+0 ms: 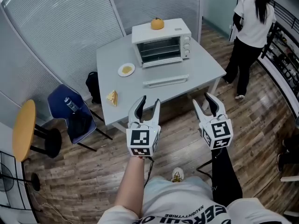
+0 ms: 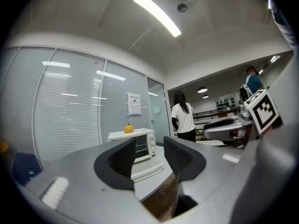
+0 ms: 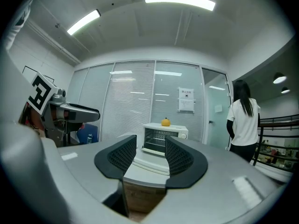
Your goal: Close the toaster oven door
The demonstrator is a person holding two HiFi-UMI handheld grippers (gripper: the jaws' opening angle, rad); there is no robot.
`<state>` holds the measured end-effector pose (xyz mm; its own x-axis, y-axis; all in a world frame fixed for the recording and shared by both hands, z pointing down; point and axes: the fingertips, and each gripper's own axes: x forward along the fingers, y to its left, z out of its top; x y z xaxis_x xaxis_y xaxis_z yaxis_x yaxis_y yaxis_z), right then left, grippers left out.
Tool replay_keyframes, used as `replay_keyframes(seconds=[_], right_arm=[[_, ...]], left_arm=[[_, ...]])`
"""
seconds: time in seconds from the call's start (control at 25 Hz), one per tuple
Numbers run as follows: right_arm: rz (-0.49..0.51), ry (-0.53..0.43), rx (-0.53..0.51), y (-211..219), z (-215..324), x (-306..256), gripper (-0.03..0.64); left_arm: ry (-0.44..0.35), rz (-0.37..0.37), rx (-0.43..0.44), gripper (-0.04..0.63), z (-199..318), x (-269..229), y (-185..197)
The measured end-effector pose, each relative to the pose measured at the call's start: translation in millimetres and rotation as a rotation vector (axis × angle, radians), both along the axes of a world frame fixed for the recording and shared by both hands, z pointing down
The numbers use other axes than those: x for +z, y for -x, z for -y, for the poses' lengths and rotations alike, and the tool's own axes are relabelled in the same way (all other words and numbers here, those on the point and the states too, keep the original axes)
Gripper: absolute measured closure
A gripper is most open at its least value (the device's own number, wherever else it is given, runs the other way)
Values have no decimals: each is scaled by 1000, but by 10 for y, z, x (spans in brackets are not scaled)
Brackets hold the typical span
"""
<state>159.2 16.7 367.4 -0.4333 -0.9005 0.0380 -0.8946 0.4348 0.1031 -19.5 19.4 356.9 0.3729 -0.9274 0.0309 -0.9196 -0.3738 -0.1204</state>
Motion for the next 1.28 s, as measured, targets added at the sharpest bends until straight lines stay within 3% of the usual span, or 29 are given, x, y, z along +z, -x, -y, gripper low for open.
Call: replay_keyframes(seconds=[0.44, 0.68, 1.28], right_arm=[[6, 1, -7, -84, 353, 14, 445], [-2, 0, -7, 1, 675, 25, 445], [-37, -2, 25, 325, 2075, -65, 445]], left_arm=[[9, 16, 20, 396, 379, 6, -165], [5, -11, 40, 396, 689, 10, -125], [-13, -3, 112, 396, 2135, -25, 64]])
